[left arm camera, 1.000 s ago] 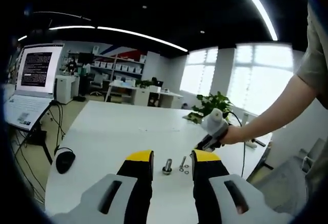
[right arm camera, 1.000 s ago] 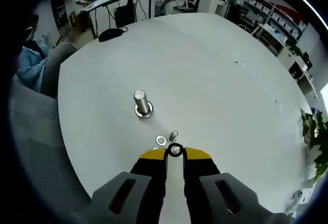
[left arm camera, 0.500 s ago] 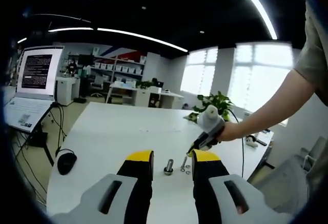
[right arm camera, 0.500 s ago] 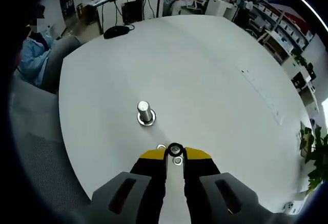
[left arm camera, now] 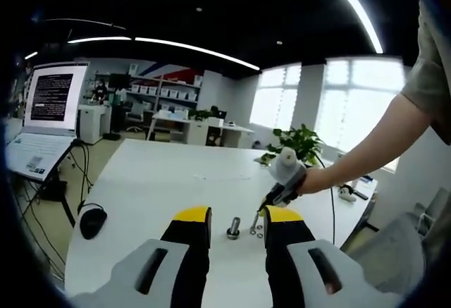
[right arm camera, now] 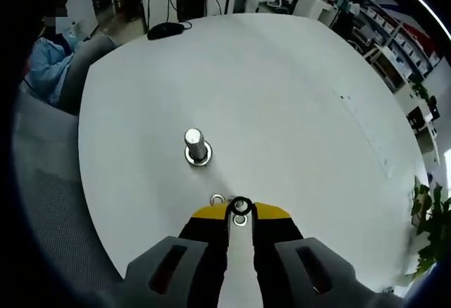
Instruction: Place the washer onto the threaded stud by aligning its center hole with the stud, sliding it down to the base, and recovering from edge contact or off-axis alignment until the washer reaches the visible bottom stop.
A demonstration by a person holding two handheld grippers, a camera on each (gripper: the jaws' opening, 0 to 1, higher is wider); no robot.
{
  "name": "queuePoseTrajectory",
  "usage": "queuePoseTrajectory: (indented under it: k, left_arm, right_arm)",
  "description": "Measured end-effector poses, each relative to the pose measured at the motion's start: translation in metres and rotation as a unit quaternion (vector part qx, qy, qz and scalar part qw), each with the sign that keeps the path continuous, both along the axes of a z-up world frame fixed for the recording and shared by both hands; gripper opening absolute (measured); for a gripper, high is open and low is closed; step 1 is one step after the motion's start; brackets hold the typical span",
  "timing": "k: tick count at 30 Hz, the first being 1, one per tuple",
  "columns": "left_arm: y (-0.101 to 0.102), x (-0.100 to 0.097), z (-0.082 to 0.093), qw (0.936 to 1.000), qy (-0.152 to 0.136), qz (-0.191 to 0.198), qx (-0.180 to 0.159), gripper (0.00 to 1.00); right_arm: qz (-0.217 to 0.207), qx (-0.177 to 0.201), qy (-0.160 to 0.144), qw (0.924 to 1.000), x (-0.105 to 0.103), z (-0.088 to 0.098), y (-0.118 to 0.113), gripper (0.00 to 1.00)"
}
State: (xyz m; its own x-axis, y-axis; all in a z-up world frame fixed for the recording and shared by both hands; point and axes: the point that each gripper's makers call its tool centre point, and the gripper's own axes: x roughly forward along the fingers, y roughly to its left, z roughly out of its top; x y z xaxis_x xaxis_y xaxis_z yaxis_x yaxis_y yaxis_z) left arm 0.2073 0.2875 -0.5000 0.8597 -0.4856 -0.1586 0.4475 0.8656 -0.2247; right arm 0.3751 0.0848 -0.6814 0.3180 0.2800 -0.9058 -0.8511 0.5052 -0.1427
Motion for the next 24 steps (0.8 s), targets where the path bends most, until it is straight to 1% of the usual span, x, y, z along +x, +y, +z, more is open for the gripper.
queuePoseTrajectory:
  k: [2, 5, 8, 17, 21, 24]
  left_arm:
    - [0.000, 0.000, -0.001, 1.0000, 0.001, -0.001, 0.002, 0.28]
    - [-0.001, 0.000, -0.001, 1.0000, 0.002, -0.001, 0.001, 0.28]
    - [-0.001, 0.001, -0.002, 1.0000, 0.004, -0.001, 0.001, 0.28]
    - [0.000, 0.001, -0.003, 1.0000, 0.006, 0.001, 0.003, 0.28]
    - [0.001, 0.001, -0.004, 1.0000, 0.007, 0.002, 0.004, 0.28]
    - [0.001, 0.000, -0.004, 1.0000, 0.008, 0.002, 0.005, 0.28]
  right_arm:
    - [0.002, 0.002, 0.005, 1.0000, -0.002, -0.002, 0.002, 0.13]
    - [0.016, -0.005, 0.002, 0.9999, -0.002, -0.003, 0.004, 0.13]
    - [0.013, -0.009, 0.008, 0.9998, -0.002, -0.006, 0.001, 0.13]
    - [0.029, -0.018, 0.008, 0.9994, 0.000, -0.012, 0.004, 0.14]
    - [0.034, -0.025, 0.009, 0.9991, -0.001, -0.013, 0.003, 0.15]
    - [0.038, -0.022, 0.006, 0.9990, -0.003, -0.010, 0.005, 0.16]
